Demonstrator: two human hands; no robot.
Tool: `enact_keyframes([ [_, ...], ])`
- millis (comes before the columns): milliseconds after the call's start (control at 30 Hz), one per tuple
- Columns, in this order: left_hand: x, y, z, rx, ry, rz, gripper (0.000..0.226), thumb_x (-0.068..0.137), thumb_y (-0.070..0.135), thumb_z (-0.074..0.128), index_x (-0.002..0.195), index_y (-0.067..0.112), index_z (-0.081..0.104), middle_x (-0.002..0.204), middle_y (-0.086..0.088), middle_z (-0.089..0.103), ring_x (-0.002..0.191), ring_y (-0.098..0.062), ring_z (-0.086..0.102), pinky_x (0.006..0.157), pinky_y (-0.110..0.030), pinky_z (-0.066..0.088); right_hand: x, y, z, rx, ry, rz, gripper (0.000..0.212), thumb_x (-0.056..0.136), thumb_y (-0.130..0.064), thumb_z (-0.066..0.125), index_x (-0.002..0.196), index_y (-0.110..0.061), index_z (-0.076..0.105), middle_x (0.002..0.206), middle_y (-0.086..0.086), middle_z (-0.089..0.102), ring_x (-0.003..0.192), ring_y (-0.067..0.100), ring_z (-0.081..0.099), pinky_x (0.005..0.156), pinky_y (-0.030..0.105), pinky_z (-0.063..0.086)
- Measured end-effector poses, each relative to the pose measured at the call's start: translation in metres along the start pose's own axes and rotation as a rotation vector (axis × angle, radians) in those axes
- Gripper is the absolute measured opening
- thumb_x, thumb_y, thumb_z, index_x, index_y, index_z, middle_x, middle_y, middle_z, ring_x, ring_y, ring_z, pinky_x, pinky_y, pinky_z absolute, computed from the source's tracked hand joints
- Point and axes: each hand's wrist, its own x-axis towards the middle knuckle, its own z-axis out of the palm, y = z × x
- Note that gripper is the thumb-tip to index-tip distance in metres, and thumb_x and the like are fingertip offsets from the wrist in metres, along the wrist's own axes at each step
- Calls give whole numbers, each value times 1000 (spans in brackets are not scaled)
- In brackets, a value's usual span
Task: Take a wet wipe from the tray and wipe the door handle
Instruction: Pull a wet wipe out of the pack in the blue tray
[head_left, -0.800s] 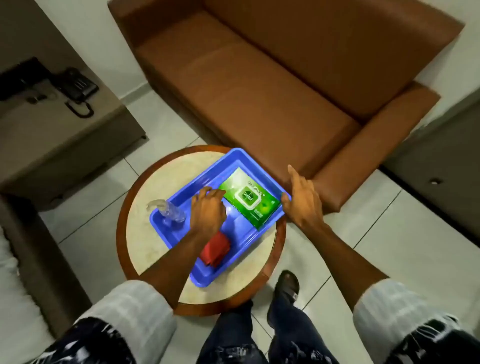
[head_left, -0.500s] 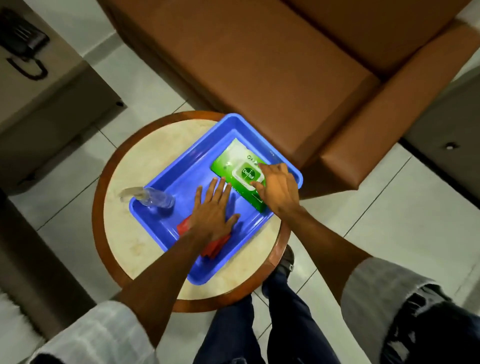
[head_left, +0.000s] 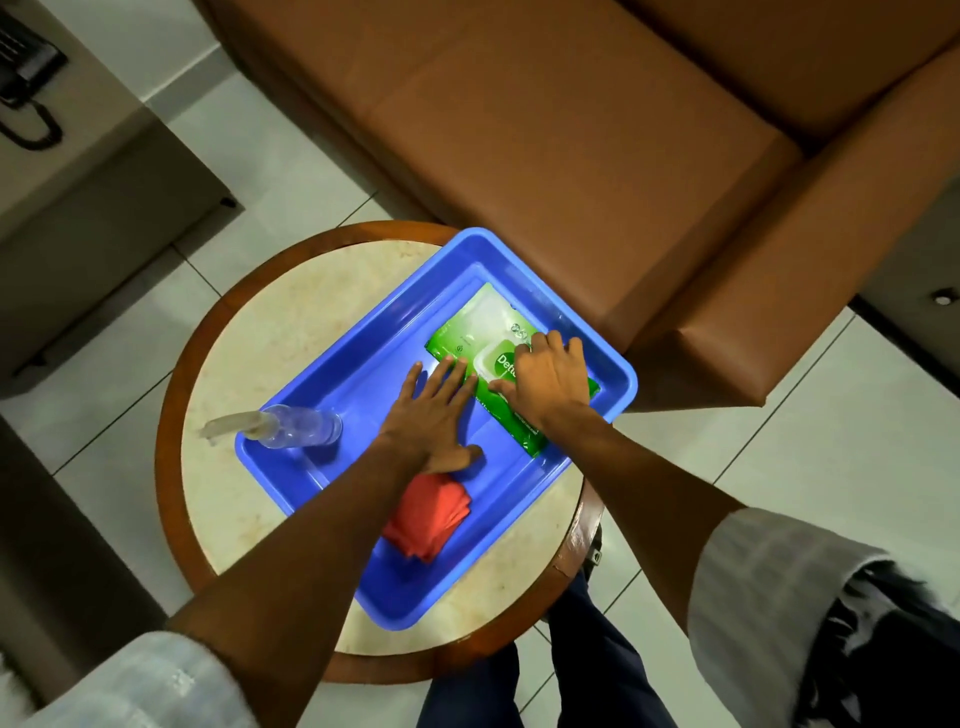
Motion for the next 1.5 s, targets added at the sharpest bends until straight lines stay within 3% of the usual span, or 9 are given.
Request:
enact_keyframes([
  [400,9,-4,-7,-15,-186,24,103,81,78,40,152,23,-10,161,-4,-19,149,-20,-17,118,-52,-12,2,1,2,-60,16,-189,53,91,-50,45,103,-4,68,107,19,66,105,33,52,94,43,35],
  [567,9,-5,-8,-23,-197,23,108,76,82,41,152,24,-9,161,-3,-22,148,-19,-18,119,-52,-12,-2,13,-3,100,103,-44,51,98,-42,35,100,-3,68,103,20,69,104,34,54,90,44,35],
  [733,6,-1,-3,-76,-128,10,104,80,79,40,153,22,-7,161,-4,-19,149,-19,-17,120,-54,-10,5,32,-18,62,320,40,34,93,-28,51,123,-13,53,115,8,60,104,29,50,84,43,37],
  [833,3,3,-1,-136,-34,-17,94,85,73,38,154,19,2,163,-3,-9,150,-17,-8,120,-54,-7,10,38,-23,37,385,97,36,79,-10,65,113,-14,54,111,9,58,102,29,53,85,42,40],
  [933,2,7,-4,-170,83,-46,86,90,66,38,153,16,8,164,-3,1,150,-18,0,120,-54,-3,9,41,-15,-80,499,-116,18,81,-10,56,96,-12,65,123,14,62,114,32,57,90,44,44],
  [1000,4,10,-7,-176,176,-43,88,89,64,41,154,17,6,164,-4,2,150,-19,0,120,-54,0,7,41,-8,-166,425,-229,19,88,-16,53,84,-11,71,143,14,51,133,32,46,104,48,39],
  [1133,9,12,-7,-139,143,-9,87,89,63,40,154,19,2,164,-4,-4,150,-21,-5,119,-57,-1,1,31,3,-93,249,-163,24,87,-22,57,69,-12,70,161,11,18,149,30,12,117,54,14],
  [1267,8,11,1,-137,71,-2,89,88,62,44,154,19,2,164,-4,-4,150,-21,-5,117,-58,-2,1,11,7,-70,230,-120,29,87,-34,61,69,-14,72,162,11,15,150,29,10,118,54,9],
  [1500,10,6,9,-100,12,9,93,86,69,40,153,23,-6,164,-4,-7,150,-24,-6,115,-61,-4,8,-2,7,2,212,32,13,82,-14,63,71,-11,68,162,11,15,150,29,4,119,53,5],
])
